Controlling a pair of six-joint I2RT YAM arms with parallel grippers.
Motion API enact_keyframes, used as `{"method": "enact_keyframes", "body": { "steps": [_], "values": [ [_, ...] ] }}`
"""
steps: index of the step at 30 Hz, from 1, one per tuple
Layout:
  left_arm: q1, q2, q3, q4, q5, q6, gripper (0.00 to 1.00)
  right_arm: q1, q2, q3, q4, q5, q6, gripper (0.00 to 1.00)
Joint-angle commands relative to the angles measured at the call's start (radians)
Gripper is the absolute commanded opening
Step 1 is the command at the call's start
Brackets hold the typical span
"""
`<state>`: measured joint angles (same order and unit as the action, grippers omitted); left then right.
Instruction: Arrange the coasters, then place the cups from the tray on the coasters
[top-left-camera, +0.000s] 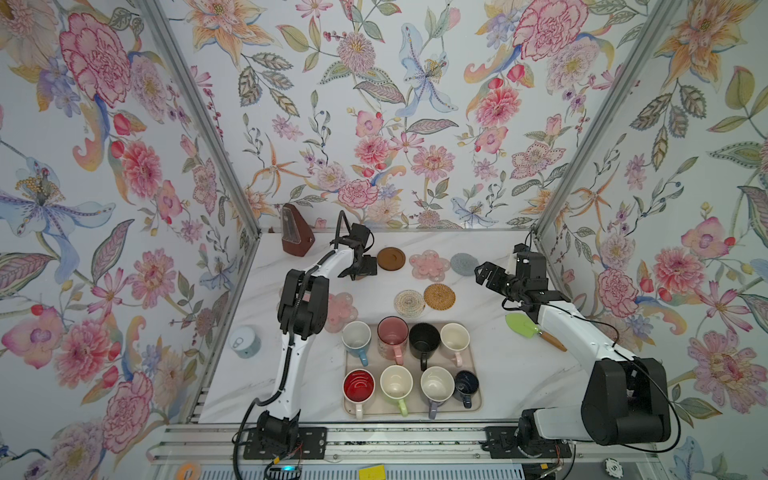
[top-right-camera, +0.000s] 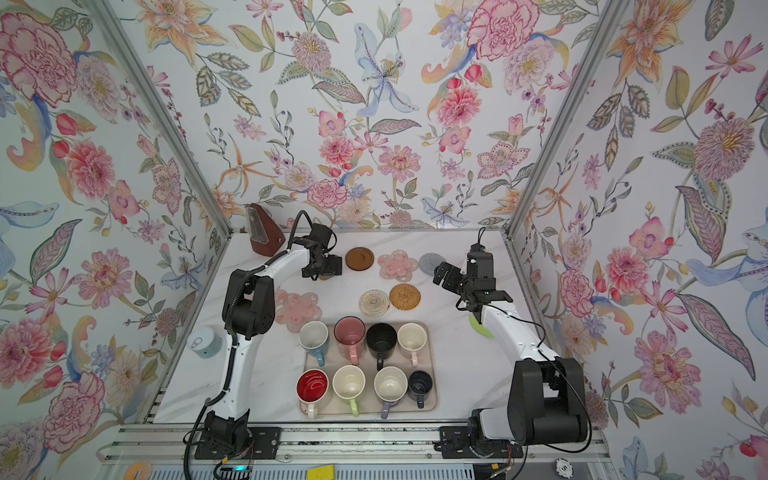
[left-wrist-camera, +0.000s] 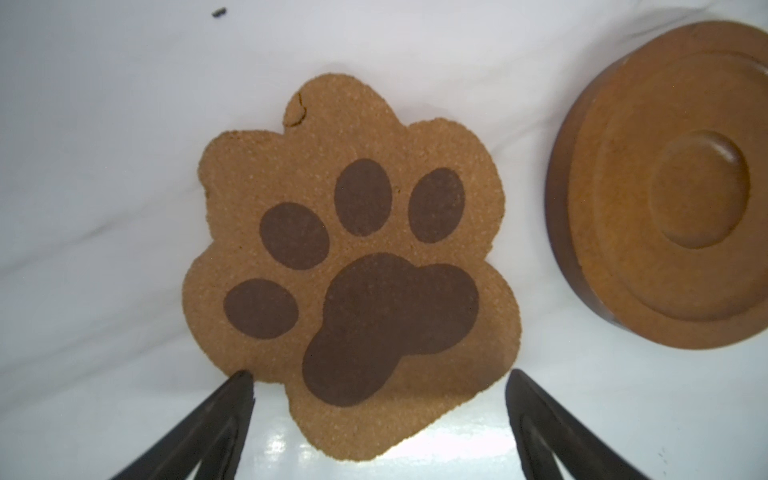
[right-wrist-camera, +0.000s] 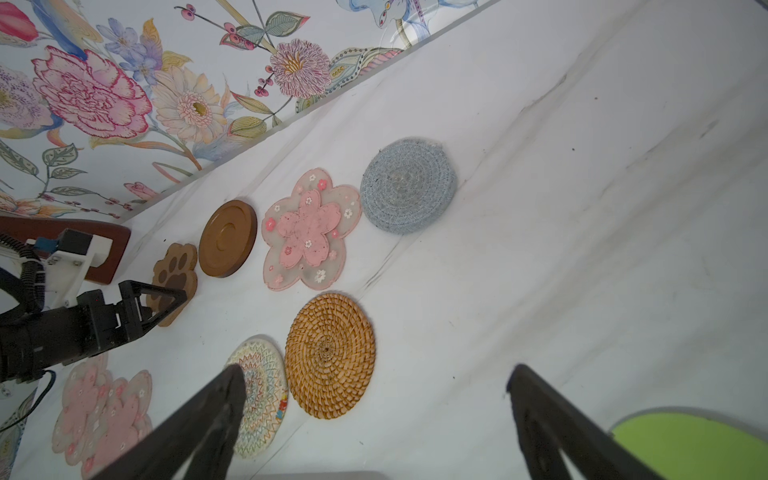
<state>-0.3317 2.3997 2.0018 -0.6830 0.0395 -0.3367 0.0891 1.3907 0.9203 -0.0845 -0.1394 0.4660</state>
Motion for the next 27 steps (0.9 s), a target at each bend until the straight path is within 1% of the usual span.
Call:
{"method": "enact_keyframes", "body": {
  "steps": [1,5,8,13,17,19,22,27],
  "values": [
    [0.005,0.048,0.017,0.016,0.104,0.013,0.96,-0.008,0.002,-0.009,-0.006,0.009,0.014,0.99],
    [0.004,0.014,-0.001,0.041,0.096,0.023,0.96,-0.007,0.017,-0.002,0.0,0.008,0.018,0.99],
    [0.005,-0.041,-0.044,0.106,0.11,0.029,0.97,-0.007,0.032,0.004,0.0,0.004,0.019,0.99],
    [0.005,-0.125,-0.074,0.156,0.117,0.036,0.98,0.001,0.064,0.009,0.009,-0.011,0.028,0.99],
    [0.01,-0.242,-0.155,0.212,0.078,0.045,0.99,0.018,0.101,0.036,0.005,-0.028,0.03,0.99],
    [0.015,-0.328,-0.24,0.272,0.063,0.041,0.99,0.031,0.12,0.054,0.005,-0.033,0.028,0.99],
    [0.024,-0.496,-0.442,0.416,0.048,0.023,0.99,0.057,0.158,0.088,0.004,-0.036,0.026,0.99],
    [0.026,-0.789,-0.862,0.685,0.024,-0.044,0.99,0.102,0.234,0.143,0.002,-0.042,0.026,0.99]
  ]
}}
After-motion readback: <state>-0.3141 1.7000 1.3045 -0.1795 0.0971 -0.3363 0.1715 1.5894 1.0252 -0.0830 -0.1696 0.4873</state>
